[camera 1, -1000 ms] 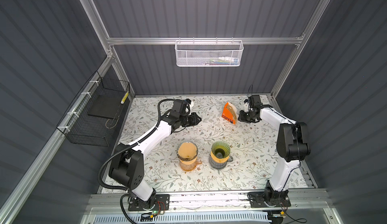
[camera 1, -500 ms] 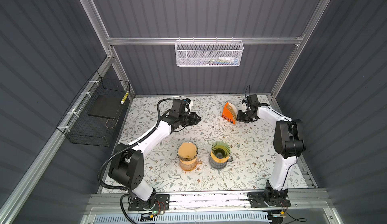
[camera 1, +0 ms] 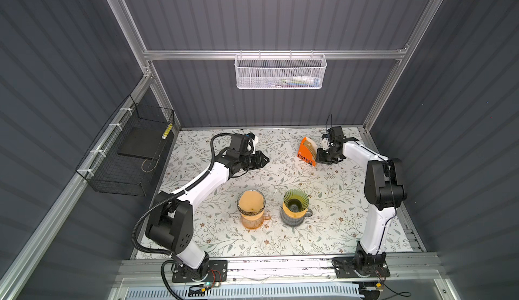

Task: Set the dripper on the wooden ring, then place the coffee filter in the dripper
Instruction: 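Move the right gripper to the orange COFFEE box while left gripper withdraws, then pinch the edge of the paper filter stack in the box with right gripper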

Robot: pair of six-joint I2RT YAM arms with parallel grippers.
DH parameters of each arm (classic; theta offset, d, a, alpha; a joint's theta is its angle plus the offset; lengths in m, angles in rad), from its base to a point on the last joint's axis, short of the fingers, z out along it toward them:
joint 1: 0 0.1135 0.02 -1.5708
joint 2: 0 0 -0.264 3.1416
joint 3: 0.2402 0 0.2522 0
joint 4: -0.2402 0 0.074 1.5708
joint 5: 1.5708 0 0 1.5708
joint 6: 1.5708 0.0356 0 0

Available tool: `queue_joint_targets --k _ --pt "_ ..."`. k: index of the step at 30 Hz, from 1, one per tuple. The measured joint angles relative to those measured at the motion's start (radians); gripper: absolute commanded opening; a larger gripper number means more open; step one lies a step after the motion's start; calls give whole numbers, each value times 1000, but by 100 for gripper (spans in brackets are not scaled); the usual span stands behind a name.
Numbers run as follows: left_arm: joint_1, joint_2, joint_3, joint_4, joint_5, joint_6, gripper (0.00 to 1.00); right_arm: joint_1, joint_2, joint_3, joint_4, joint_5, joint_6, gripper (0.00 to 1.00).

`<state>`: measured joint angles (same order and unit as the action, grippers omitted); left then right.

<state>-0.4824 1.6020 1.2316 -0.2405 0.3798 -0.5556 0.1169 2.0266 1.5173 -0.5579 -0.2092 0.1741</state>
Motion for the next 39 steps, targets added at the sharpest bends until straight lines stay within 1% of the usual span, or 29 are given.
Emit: queue_joint_targets --k 28,39 --pt "0 6 -10 2 7 -6 23 5 29 54 -37 14 -3 21" --pt "5 6 -10 3 7 -6 23 11 64 72 -46 16 -3 20"
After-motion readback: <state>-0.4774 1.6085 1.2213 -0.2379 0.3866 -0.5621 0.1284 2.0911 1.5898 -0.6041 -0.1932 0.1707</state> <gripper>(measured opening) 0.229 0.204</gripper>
